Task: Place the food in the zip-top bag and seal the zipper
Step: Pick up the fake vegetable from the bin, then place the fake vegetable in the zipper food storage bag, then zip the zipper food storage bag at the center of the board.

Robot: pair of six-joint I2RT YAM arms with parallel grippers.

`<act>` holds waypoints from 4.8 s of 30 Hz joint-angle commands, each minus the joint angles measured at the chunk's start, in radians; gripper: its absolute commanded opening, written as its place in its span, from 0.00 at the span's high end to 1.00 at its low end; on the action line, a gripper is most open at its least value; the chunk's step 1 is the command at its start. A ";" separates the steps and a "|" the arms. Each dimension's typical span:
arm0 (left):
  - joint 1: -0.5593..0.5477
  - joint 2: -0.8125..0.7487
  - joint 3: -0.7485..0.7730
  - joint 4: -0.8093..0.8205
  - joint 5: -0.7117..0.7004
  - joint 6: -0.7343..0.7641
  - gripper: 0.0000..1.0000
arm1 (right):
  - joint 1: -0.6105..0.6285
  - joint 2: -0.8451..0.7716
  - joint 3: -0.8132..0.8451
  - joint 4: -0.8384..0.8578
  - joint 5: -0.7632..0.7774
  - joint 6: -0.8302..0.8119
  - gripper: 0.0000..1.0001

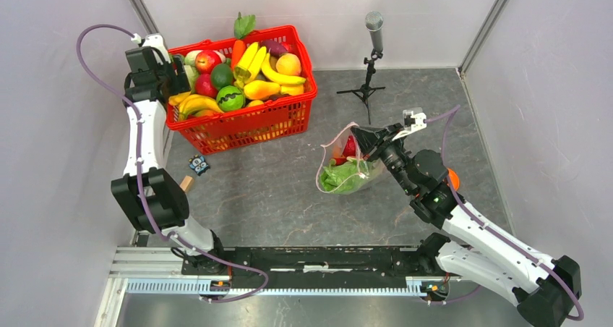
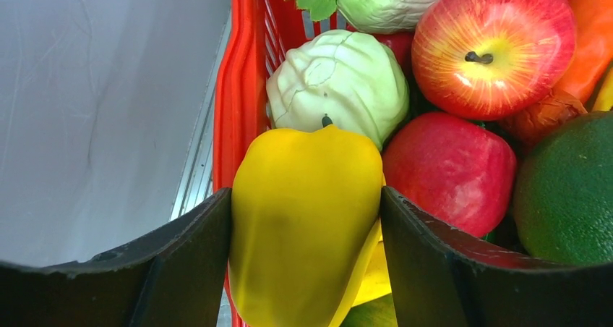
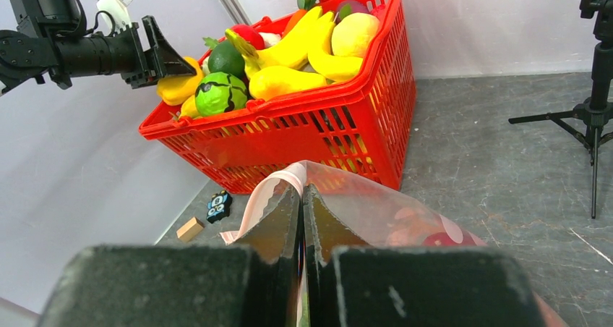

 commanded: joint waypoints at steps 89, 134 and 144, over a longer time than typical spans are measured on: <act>-1.230 -0.329 -0.434 0.522 -0.051 -0.275 0.00 | -0.008 -0.004 0.009 0.071 0.038 0.039 0.95; -1.124 -0.190 -0.291 0.208 0.163 0.219 0.90 | -0.008 -0.044 0.065 0.002 -0.098 -0.092 0.95; -1.113 -0.243 -0.217 0.199 0.111 0.132 0.98 | -0.008 -0.045 0.150 -0.113 -0.162 -0.276 0.88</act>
